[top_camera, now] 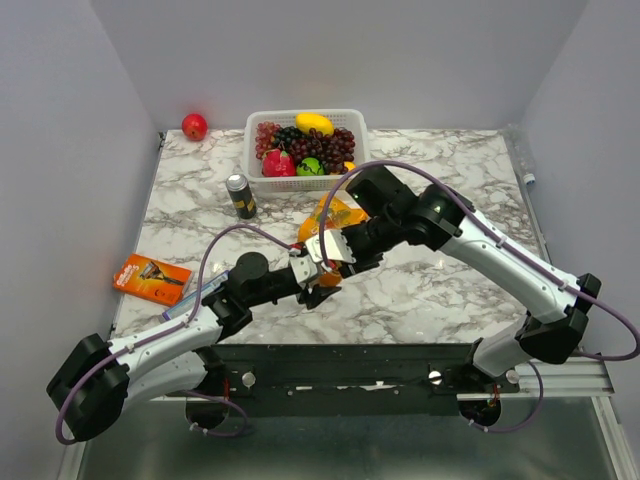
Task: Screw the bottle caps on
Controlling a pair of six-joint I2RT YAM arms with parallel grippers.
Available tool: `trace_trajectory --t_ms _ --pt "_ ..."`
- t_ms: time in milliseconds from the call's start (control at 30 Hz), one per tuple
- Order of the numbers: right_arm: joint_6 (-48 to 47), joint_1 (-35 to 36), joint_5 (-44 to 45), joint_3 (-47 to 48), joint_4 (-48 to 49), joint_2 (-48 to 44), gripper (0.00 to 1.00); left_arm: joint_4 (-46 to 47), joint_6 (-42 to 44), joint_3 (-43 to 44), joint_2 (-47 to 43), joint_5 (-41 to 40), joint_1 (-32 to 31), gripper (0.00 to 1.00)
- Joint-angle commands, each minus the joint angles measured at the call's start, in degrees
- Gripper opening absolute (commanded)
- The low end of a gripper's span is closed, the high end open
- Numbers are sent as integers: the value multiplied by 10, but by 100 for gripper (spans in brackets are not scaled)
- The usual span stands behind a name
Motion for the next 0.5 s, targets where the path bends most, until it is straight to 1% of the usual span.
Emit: trace_trajectory --t_ms 0,33,267,467 --pt "50 6 5 -11 14 20 31 69 -3 7 -23 -28 1 0" --pt "77 6 12 -10 17 25 31 72 -4 6 -26 -38 2 0" --pt "166 3 39 2 26 61 30 96 2 13 -34 -87 19 0" --pt "238 -5 70 24 43 85 28 100 -20 20 -44 -98 29 0"
